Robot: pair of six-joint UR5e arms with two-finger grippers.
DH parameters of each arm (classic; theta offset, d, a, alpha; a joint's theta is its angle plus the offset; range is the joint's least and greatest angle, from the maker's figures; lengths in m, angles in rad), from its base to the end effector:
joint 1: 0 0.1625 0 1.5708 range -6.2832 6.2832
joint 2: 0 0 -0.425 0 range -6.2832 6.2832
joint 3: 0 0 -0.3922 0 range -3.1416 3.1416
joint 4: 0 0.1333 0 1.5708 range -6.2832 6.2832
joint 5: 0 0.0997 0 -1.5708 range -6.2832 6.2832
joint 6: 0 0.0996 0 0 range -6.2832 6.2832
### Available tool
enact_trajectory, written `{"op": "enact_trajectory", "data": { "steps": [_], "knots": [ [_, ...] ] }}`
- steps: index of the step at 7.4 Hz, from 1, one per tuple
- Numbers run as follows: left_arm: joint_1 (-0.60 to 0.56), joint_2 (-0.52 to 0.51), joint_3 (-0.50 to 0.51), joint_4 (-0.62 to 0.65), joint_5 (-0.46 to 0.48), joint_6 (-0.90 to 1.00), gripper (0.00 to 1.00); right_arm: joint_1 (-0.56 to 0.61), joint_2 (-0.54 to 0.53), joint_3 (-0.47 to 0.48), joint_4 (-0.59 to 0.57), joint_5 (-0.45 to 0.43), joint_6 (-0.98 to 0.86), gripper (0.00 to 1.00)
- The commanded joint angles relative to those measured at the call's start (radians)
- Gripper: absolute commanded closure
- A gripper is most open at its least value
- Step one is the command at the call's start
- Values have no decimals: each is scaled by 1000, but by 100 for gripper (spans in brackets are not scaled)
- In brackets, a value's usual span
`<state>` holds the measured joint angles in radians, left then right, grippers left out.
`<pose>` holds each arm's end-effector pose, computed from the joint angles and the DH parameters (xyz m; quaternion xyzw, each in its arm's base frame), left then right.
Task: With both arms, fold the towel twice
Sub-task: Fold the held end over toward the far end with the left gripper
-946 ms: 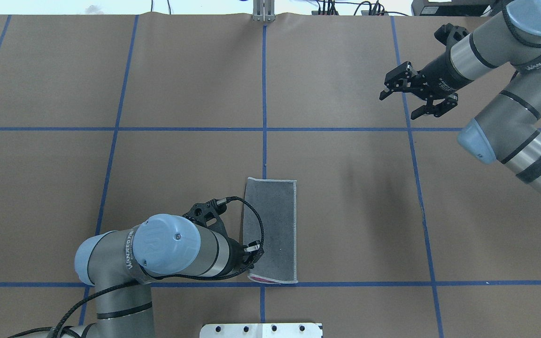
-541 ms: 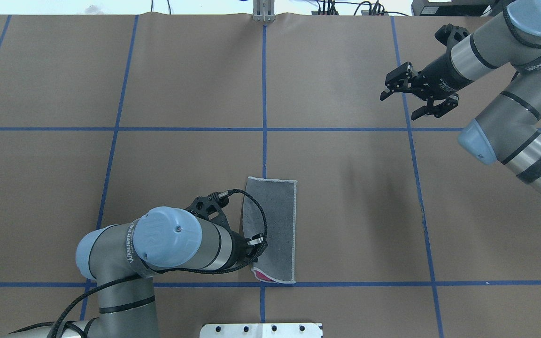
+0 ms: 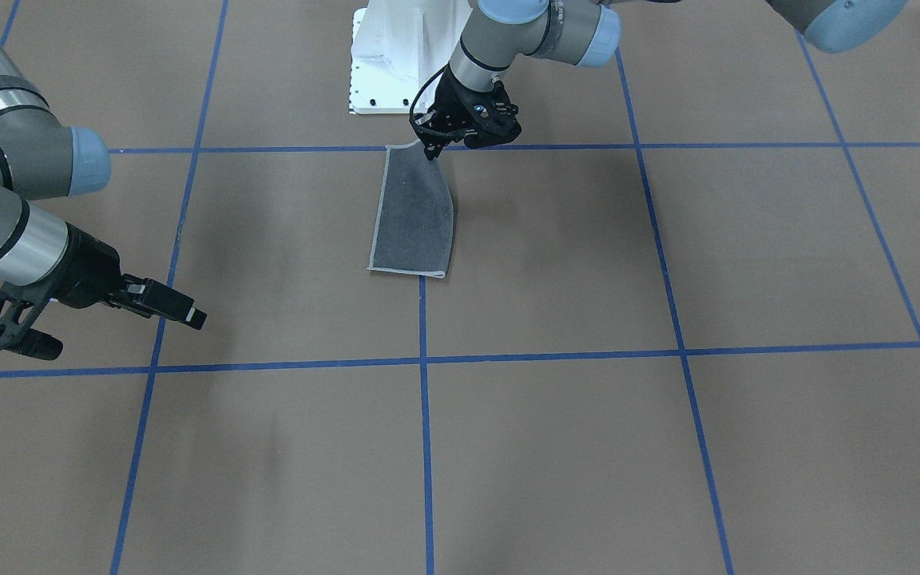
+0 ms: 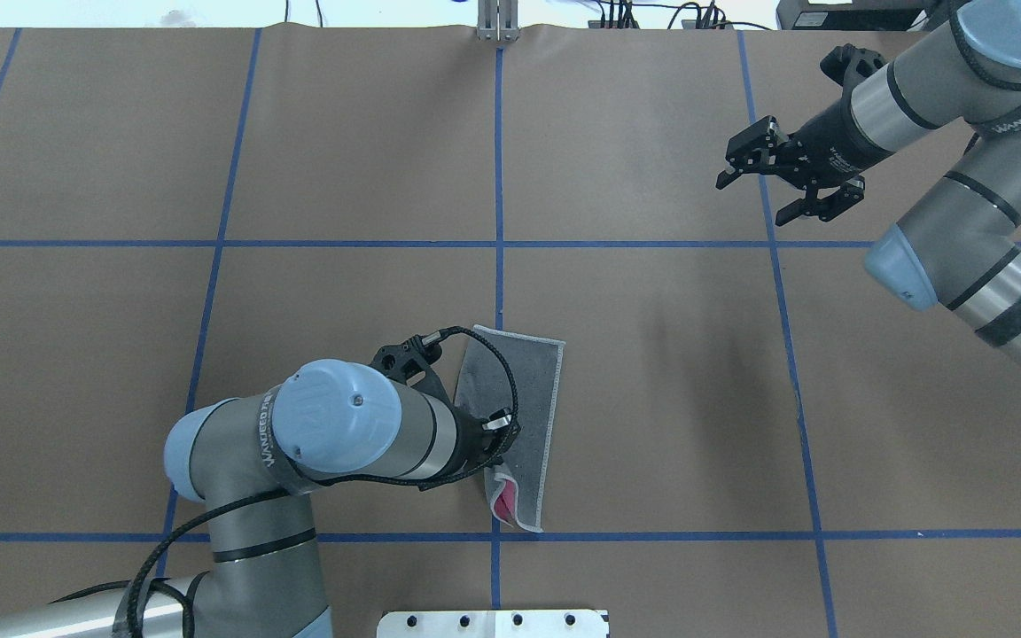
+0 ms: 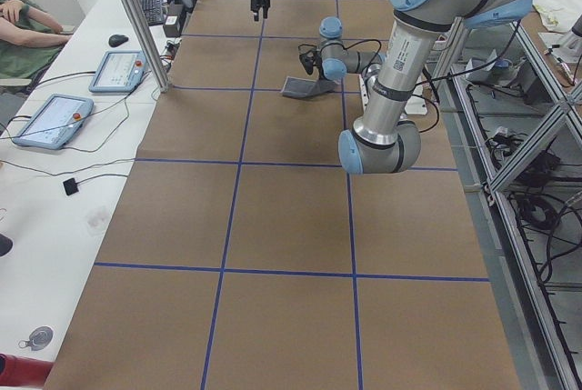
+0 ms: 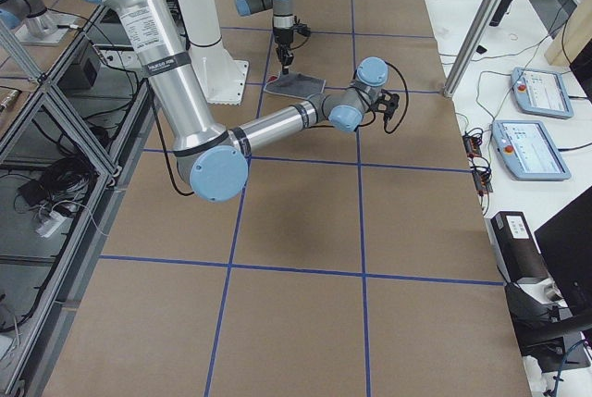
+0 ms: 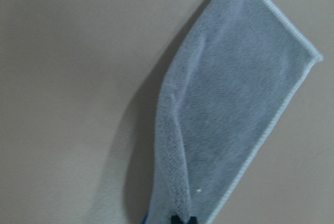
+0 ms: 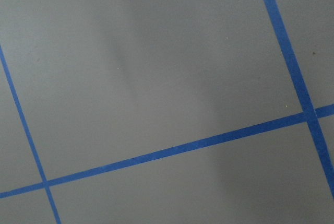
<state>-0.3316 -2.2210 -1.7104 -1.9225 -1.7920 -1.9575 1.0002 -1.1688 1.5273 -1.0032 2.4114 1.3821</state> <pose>0.5908 -0.3213 0.1720 -0.1076 0.5342 -0.2381 0.8040 -0.2995 -0.5761 0.3762 -0.0741 -0.5423 0.1549 0.8224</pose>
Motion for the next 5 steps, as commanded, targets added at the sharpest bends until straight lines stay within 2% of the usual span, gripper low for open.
{"op": "enact_trajectory", "data": {
  "steps": [1, 5],
  "knots": [
    [-68, -60, 96, -6, -1, -46, 100, 0, 0, -2, 0, 0, -3, 0],
    [-139, -60, 158, -20, -1, -144, 100, 0, 6, -2, 0, 0, 0, 0]
  ]
}}
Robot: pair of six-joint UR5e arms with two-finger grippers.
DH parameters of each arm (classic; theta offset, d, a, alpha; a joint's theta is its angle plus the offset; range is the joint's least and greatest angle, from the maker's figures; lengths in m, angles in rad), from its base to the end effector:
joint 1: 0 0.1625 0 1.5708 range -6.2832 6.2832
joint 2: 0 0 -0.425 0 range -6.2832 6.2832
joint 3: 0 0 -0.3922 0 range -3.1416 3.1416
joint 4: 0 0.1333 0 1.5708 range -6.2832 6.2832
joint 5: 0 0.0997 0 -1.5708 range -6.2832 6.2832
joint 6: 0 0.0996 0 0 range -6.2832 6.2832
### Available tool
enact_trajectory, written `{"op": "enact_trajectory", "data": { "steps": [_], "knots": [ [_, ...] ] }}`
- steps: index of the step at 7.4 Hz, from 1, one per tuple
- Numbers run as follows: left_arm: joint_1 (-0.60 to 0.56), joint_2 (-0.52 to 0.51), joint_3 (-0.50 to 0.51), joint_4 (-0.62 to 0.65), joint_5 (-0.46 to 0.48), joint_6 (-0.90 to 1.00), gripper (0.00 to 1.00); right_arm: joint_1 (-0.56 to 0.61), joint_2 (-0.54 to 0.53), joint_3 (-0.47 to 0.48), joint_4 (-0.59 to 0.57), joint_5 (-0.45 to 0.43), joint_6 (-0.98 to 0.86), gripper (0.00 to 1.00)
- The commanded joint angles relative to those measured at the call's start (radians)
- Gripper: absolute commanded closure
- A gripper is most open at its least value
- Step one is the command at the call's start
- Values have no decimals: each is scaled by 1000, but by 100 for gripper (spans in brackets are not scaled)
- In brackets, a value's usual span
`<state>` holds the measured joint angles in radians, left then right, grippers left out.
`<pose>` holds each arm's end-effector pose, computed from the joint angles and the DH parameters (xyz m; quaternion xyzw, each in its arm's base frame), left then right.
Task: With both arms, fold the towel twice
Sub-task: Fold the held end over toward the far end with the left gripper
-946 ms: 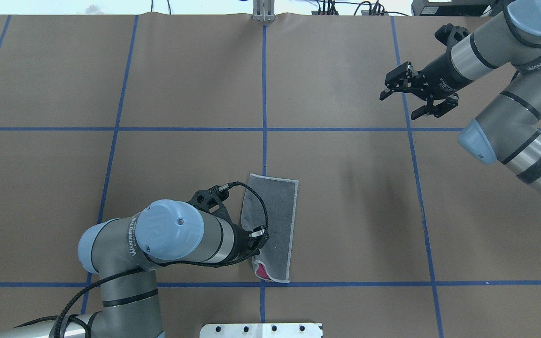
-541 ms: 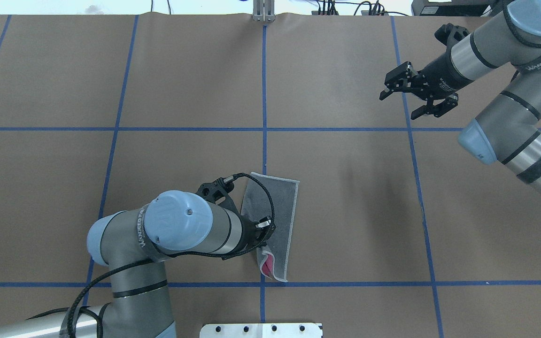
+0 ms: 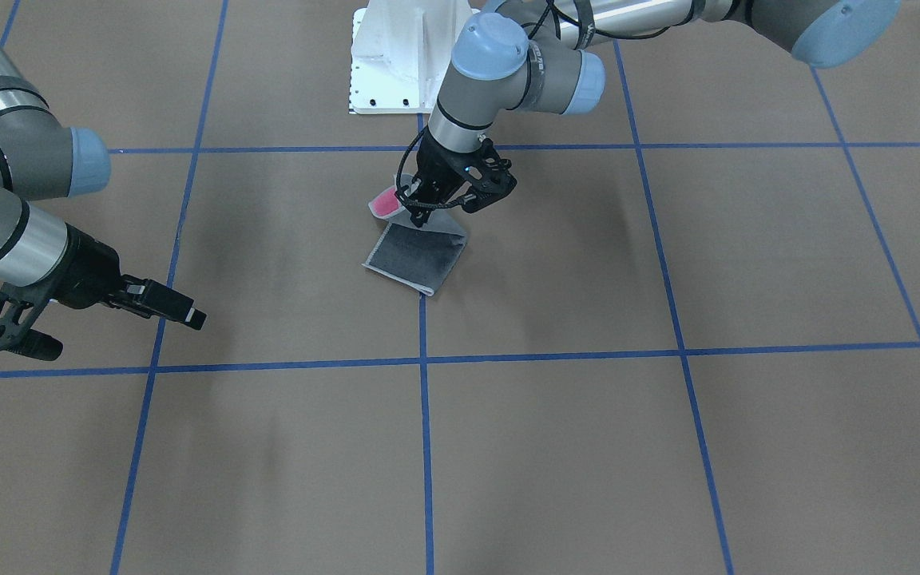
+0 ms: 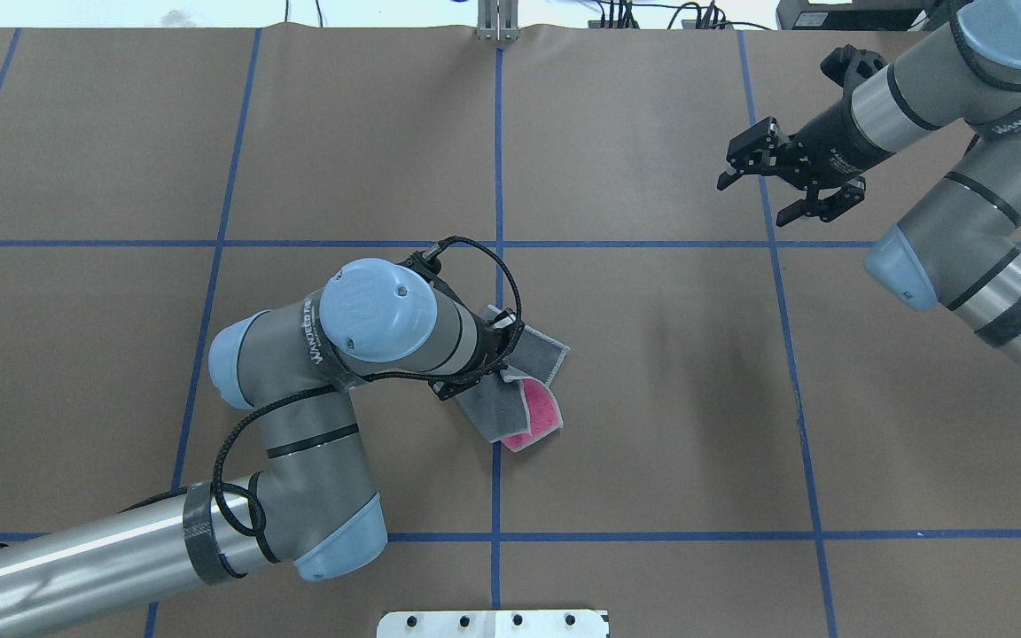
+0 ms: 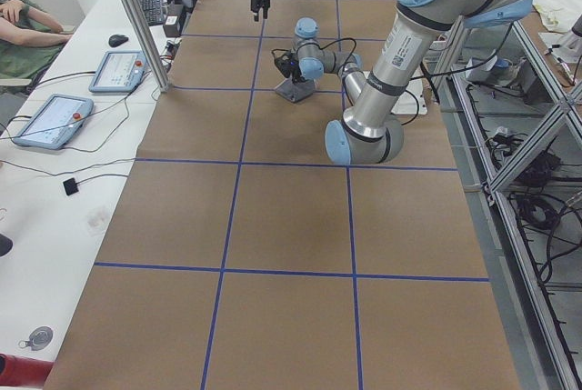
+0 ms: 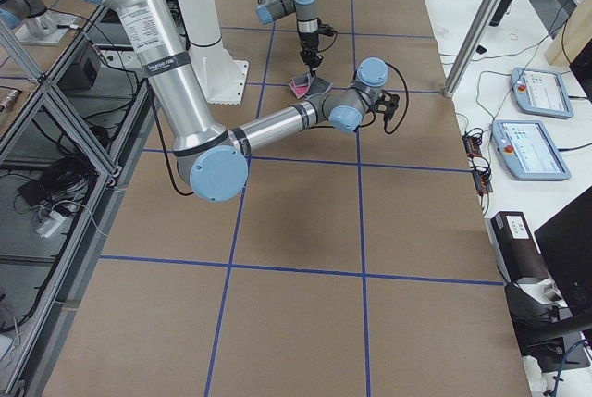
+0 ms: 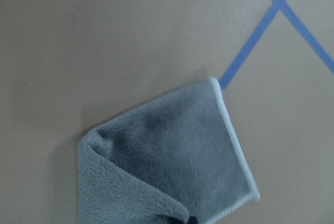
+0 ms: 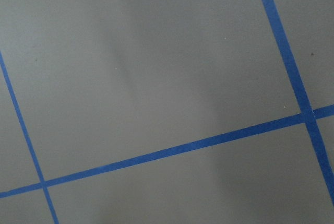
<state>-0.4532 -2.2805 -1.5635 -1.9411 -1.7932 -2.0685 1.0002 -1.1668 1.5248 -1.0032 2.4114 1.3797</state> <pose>0.5889 -0.4106 0.1903 -0.1067 0.5056 -0.3406 0.7855 -0.3000 -0.5768 0.3762 -0.0736 -0.5422 0.1541 0.8227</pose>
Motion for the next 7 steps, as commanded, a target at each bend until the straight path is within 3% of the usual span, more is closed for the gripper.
{"op": "enact_trajectory", "data": {
  "steps": [1, 3, 7],
  "knots": [
    [-24, -1, 16, -10, 1, -60, 100, 0, 6, 1, 0, 0, 4, 0],
    [-24, -4, 124, -155, 8, -166, 100, 0, 6, 3, 0, 0, 5, 0],
    [-45, -11, 145, -174, 9, -173, 100, 0, 4, 0, 0, 0, 2, 0]
  ]
}}
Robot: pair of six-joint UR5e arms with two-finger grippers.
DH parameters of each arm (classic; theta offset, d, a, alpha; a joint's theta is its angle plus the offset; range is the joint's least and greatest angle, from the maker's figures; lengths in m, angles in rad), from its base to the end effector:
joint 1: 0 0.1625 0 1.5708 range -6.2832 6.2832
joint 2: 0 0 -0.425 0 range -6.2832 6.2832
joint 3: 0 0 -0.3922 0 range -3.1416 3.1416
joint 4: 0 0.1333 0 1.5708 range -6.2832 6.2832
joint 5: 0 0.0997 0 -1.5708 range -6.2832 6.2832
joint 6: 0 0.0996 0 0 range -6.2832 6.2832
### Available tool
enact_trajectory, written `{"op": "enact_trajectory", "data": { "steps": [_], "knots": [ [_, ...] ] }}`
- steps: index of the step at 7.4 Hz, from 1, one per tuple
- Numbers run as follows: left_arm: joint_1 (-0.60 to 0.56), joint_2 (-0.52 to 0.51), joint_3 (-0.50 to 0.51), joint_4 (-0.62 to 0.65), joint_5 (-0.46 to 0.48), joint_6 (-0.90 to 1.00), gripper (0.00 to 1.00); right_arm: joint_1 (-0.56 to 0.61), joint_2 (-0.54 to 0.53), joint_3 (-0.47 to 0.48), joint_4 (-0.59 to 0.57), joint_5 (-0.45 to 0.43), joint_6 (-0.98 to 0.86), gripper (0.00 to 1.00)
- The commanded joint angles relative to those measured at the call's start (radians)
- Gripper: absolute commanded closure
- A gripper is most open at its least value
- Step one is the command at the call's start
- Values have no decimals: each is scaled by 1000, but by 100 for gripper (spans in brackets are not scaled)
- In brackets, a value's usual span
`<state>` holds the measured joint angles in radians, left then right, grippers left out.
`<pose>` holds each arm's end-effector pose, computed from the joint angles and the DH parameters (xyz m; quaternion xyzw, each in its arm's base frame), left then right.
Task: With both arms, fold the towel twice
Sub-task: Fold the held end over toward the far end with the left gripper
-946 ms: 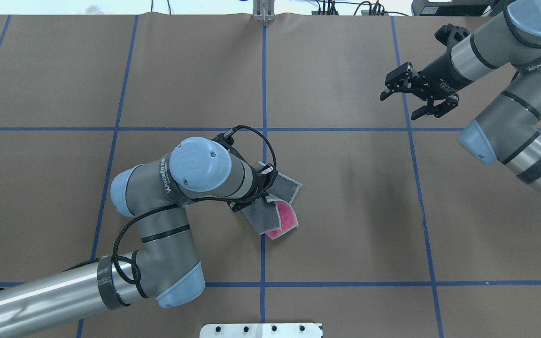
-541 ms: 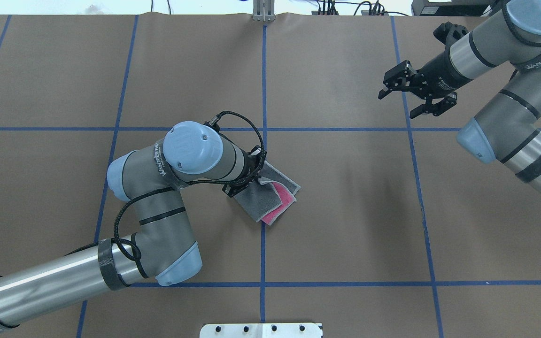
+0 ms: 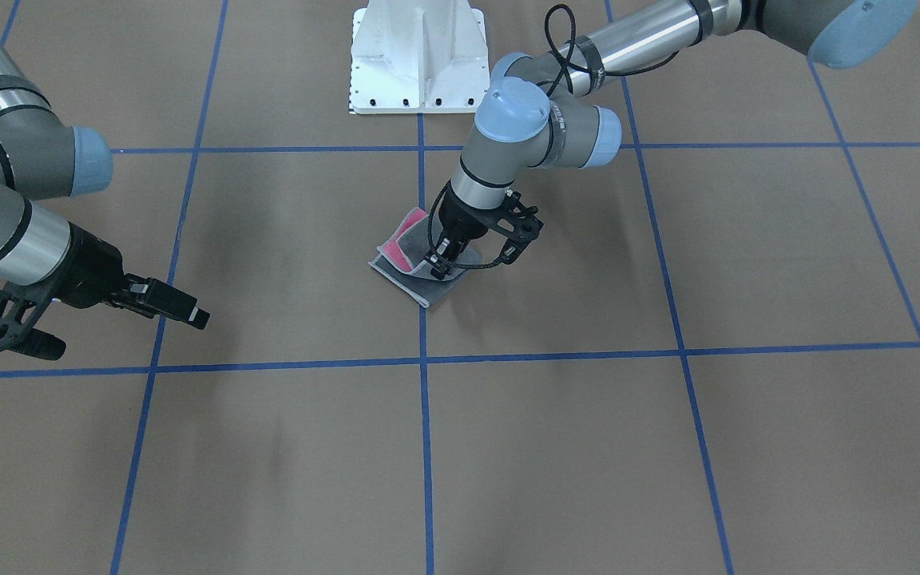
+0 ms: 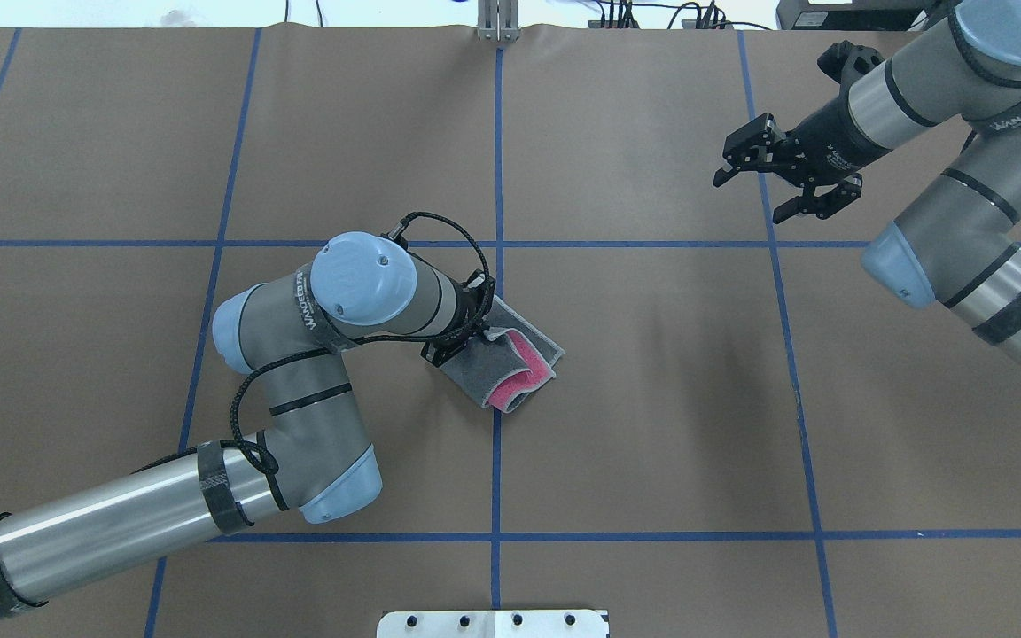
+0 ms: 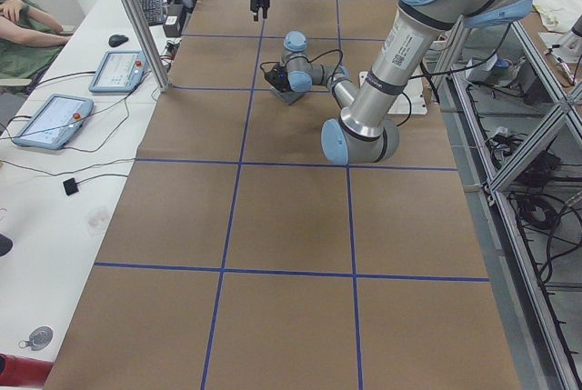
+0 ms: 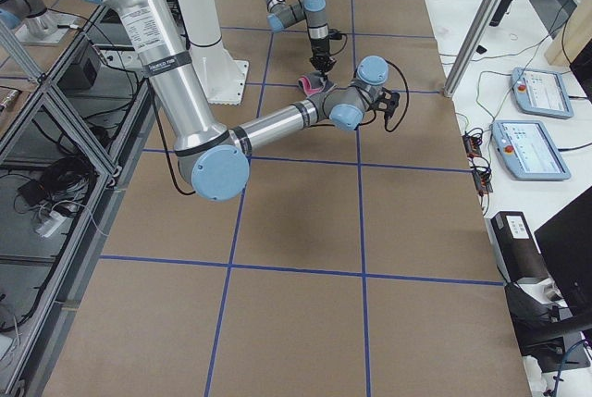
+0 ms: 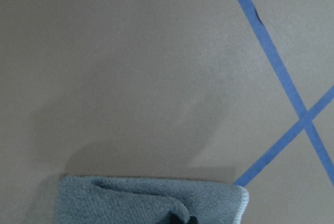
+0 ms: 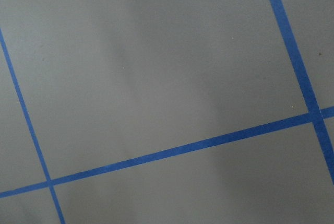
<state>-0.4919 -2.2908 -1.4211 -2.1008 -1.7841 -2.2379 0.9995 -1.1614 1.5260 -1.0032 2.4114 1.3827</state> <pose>0.6013 -0.4495 0.2255 -0.1359 0.5099 -0.4176 0.7397 -0.3009 -0.5774 0.3721 -0.0726 -0.5440 0.1534 0.8217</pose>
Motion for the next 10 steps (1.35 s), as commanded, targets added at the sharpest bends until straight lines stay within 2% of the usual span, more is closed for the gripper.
{"op": "enact_trajectory", "data": {
  "steps": [1, 8, 9, 10],
  "knots": [
    [-11, -1, 8, -36, 0, -20, 100, 1, -1, -3, 0, 0, -1, 0],
    [-34, -49, 47, -57, 0, -110, 100, 1, -9, -6, 0, -2, -8, 0],
    [-34, -65, 74, -65, 8, -144, 100, -1, -9, -9, 0, 0, -8, 0],
    [-33, -129, 153, -67, 47, -153, 100, -1, -9, -9, 0, -2, -8, 0]
  ]
}}
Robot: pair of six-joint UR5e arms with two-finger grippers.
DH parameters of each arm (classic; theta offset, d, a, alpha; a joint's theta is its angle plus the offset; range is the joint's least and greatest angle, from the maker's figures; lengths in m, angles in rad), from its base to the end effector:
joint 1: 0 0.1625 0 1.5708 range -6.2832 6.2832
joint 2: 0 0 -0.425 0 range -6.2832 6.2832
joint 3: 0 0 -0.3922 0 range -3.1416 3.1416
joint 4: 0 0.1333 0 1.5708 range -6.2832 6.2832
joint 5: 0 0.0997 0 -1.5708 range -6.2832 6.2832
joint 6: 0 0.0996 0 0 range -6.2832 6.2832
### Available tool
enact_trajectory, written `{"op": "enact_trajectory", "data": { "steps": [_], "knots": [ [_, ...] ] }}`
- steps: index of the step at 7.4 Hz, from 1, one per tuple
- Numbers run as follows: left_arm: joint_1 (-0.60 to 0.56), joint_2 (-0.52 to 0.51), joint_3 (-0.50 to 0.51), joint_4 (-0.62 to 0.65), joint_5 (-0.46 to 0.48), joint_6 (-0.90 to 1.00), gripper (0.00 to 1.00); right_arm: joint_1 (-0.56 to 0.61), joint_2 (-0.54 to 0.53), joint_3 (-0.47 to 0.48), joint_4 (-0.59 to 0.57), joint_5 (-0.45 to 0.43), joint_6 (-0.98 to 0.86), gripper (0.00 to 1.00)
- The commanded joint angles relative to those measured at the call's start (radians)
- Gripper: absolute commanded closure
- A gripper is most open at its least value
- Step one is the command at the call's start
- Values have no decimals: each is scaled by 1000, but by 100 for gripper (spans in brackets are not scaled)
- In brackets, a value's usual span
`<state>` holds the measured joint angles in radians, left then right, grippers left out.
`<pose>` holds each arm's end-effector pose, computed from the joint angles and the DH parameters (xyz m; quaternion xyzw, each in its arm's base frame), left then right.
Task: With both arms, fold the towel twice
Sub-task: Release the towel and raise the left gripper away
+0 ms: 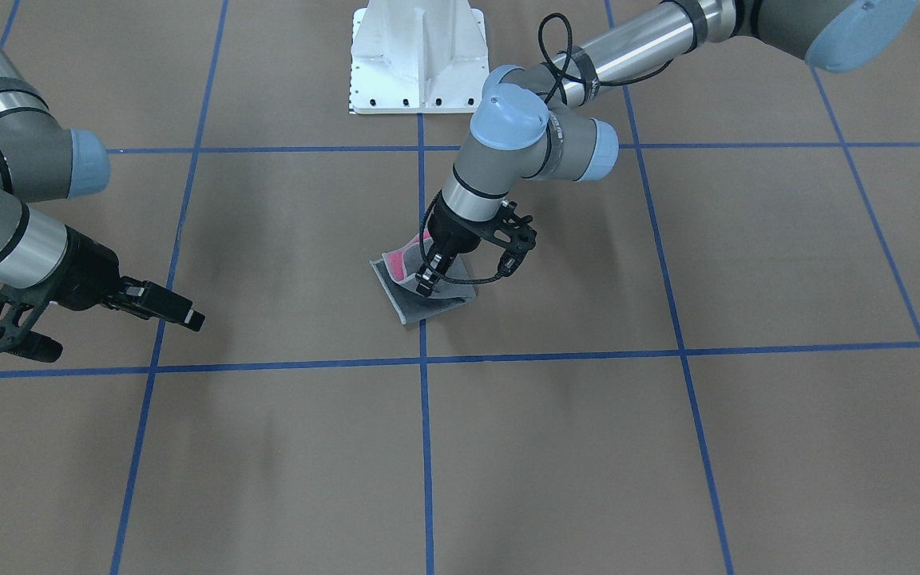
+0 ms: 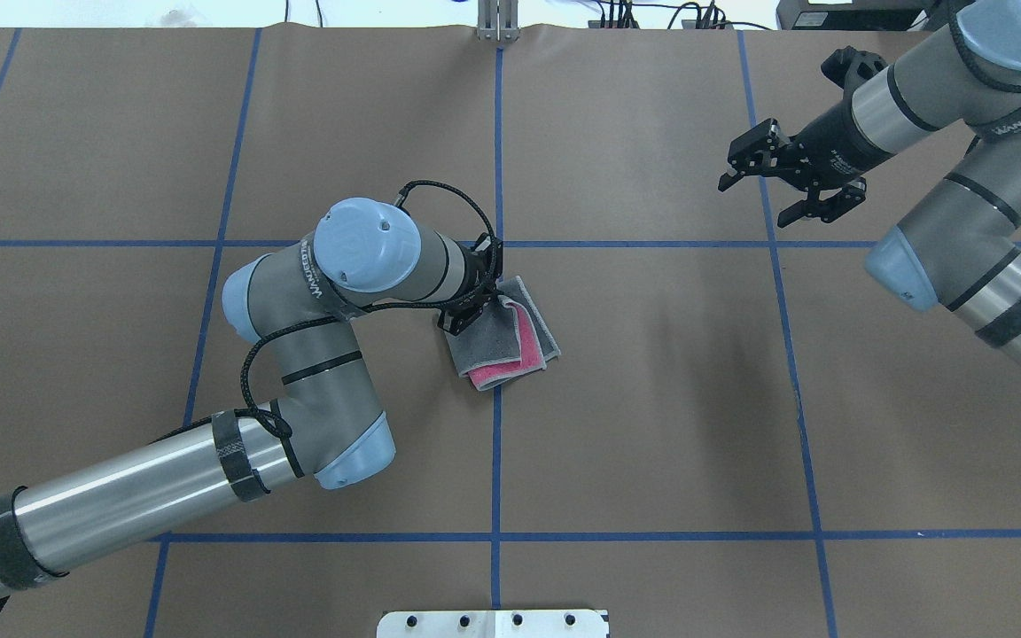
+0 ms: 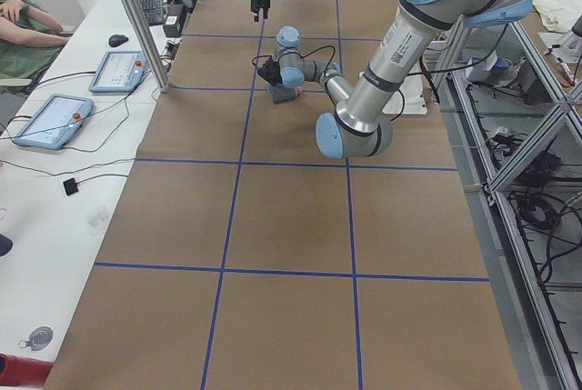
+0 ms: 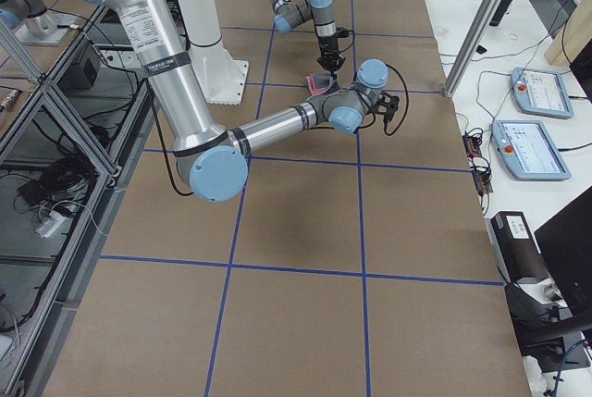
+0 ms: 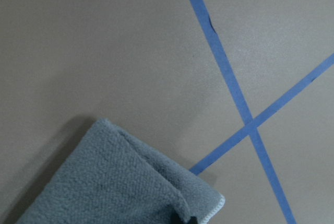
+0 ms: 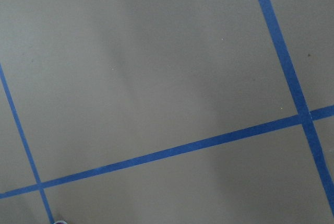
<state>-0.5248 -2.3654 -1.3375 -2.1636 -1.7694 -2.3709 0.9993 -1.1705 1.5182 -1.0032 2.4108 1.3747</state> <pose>0.6050 -0.4816 0.1998 -0.1568 0.5263 -0.4703 0.6908 -0.3007 -0.5769 0.3818 -0.0754 -0.5393 0.1544 0.8244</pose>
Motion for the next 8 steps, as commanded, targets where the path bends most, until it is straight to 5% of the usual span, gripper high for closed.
{"op": "enact_trajectory", "data": {
  "steps": [1, 4, 5, 6, 8],
  "knots": [
    [0, -87, 133, -49, 34, -48, 100, -1, 0, -1, 0, -1, 0, 0],
    [-1, -86, 146, -70, 54, -51, 100, -1, -1, -3, 0, -1, 0, 0],
    [-1, -86, 147, -77, 64, -51, 20, -1, -1, -4, 0, -1, 0, 0],
    [-1, -89, 149, -81, 79, -59, 2, -1, 0, -4, 0, -1, 1, 0],
    [-43, -89, 152, -110, 87, -137, 1, -2, 3, -3, 0, -1, 3, 0]
  ]
}}
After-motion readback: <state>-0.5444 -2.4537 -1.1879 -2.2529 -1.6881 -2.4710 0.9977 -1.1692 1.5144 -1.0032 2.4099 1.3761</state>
